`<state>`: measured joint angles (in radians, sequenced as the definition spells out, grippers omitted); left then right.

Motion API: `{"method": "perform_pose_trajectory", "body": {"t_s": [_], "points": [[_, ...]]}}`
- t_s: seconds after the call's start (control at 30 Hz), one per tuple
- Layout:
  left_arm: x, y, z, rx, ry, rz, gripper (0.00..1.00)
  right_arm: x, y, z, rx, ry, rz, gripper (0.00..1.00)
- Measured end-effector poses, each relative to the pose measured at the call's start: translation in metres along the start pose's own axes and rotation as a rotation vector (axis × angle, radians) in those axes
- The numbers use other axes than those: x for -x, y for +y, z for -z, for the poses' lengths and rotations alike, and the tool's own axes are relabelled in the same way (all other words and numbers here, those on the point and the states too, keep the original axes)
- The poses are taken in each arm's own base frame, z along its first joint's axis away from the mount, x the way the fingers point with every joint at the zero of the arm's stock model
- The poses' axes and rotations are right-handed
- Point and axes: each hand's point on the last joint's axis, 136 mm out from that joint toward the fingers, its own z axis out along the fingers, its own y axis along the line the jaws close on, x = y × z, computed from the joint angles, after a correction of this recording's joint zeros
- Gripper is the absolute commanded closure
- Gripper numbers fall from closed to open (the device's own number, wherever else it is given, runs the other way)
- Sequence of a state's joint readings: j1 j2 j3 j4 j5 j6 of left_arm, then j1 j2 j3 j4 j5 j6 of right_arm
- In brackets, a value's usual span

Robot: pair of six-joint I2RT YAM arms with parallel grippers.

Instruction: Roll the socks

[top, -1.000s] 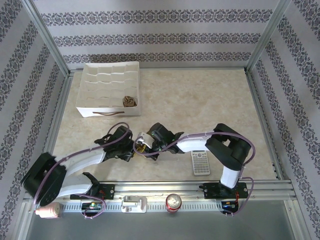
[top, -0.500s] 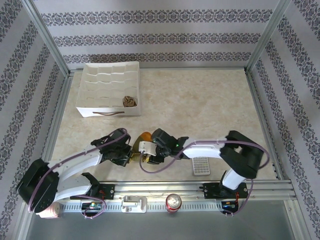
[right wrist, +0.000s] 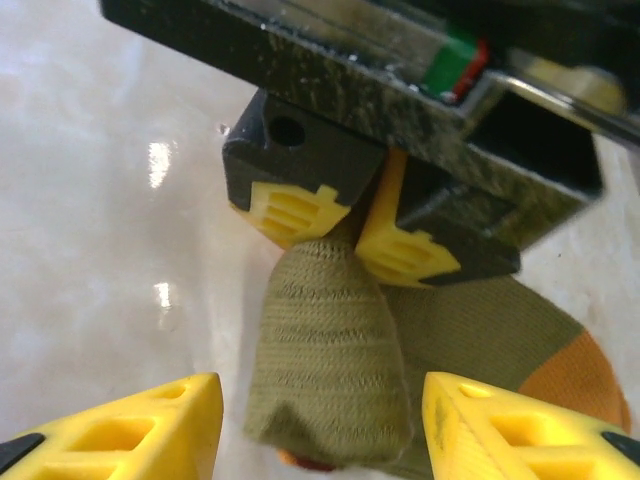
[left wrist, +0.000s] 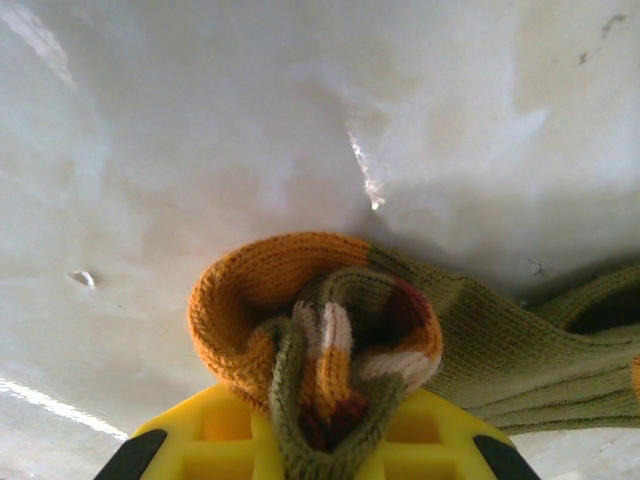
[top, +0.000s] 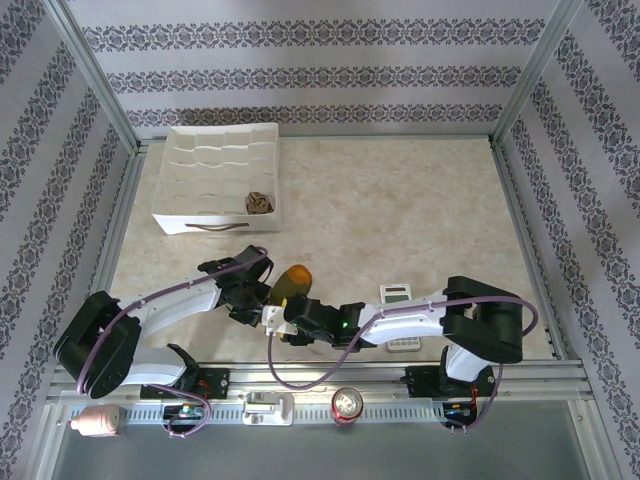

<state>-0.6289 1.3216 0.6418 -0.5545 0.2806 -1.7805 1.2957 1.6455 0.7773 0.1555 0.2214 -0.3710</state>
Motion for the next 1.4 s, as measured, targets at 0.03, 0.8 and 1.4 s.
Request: {"method": "perform_pose_trajectory", "body": {"t_s": [0.03,0.8,1.4], "points": [[0.000,0.000,0.000,0.000,0.000,0.000,1.00,0.000,0.000,-0.003,-0.009,0.009,0.014,0.49],[0.007,0.004,0.005,-0.023,-0.020,0.005,0.50,0.001,0.004,-0.022,0.045,0.079,-0.014,1.00],[0.016,-0.015,0.049,-0.235,-0.092,-0.143,0.34,-0.032,-0.027,-0.014,0.380,-0.083,-0.636,1.00]]}}
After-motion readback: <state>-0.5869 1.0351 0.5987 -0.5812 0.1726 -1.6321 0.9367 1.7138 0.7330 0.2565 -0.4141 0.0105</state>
